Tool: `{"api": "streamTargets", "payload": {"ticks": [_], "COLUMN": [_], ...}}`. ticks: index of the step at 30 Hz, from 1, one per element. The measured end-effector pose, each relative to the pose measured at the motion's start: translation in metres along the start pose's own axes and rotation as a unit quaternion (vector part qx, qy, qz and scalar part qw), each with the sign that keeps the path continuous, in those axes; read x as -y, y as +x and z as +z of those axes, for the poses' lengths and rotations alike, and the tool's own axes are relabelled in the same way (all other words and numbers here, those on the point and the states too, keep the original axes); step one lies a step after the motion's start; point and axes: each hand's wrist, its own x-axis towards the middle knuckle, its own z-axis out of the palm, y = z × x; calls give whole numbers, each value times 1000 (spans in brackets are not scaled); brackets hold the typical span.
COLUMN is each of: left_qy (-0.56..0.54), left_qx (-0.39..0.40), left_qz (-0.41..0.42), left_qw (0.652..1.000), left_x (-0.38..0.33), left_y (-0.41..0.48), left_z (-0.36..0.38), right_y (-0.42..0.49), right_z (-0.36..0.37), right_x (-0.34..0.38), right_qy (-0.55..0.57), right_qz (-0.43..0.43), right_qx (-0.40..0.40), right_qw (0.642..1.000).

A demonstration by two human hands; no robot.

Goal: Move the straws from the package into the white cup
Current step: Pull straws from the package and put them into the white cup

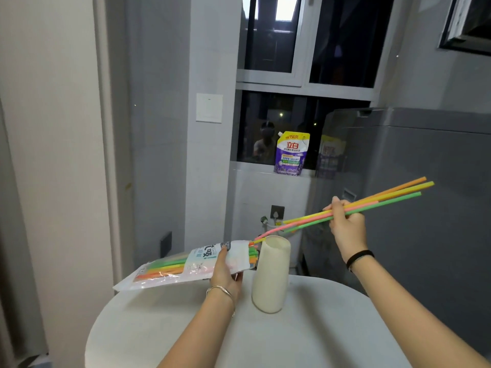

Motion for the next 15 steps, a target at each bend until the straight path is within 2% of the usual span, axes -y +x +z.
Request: {"api": "streamTargets", "payload": {"ticks": [10, 15], "left_qy": [18, 10], "left_qx": [9, 16], "left_qz": [5, 3], "left_qw": [1000, 1000], "left_x": [2, 1], "left_y": [24, 26], "left_z": [-4, -4], "right_y": [24, 34], "right_z": [17, 13], "right_x": [-15, -8], "right_qy": [-95, -90], "right_qz": [-67, -85], "right_qx": [54, 29], "right_qw": [992, 992]}}
